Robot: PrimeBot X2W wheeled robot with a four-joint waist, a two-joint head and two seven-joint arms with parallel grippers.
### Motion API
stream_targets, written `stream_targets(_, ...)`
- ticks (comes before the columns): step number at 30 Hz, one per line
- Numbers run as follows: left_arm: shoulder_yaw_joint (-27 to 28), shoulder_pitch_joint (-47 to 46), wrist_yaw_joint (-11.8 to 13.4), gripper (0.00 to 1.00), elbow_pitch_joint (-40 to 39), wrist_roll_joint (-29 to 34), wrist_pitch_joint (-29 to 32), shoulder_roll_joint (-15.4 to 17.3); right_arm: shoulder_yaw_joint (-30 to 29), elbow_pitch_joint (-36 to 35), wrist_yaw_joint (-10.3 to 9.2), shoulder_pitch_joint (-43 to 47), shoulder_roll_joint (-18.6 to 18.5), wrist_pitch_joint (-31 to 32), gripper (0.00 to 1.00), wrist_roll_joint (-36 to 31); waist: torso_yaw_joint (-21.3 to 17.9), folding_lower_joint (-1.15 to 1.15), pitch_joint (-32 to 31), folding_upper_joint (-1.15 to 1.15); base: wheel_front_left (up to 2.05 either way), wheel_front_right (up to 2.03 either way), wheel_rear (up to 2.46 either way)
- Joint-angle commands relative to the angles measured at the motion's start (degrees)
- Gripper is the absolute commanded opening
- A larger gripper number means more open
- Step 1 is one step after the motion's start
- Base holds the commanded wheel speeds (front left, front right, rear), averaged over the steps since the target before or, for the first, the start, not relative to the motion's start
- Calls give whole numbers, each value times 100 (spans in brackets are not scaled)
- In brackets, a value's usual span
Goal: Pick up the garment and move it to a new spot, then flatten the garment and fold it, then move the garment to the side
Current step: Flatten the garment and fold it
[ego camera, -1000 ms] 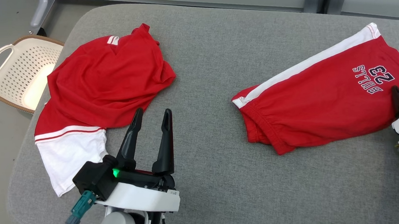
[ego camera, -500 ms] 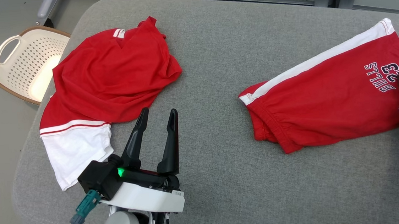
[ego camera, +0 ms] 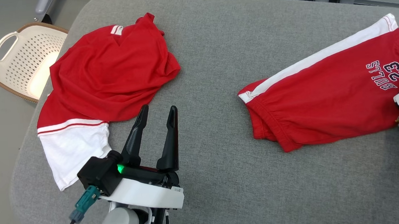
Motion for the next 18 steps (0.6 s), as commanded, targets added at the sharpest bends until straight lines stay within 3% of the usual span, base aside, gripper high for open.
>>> stream_targets(1, 24, -85, 26, 100, 16, 1, -2, 17, 5, 20, 0, 164, 106, -90, 0, 95, -42, 0, -31, 0, 0, 0, 0)
stream_targets(13, 135, 82, -18, 100, 107, 152, -2, 20, 133, -556, -1, 967, 62, -930, 0, 887, -594, 0, -430, 0, 0, 0, 0)
stream_targets(18, 152, 162, -34, 100, 158, 222, -2, 21, -96, -675, -1, 1379, -50, -1323, 0, 1136, -826, 0, -589, 0, 0, 0, 0)
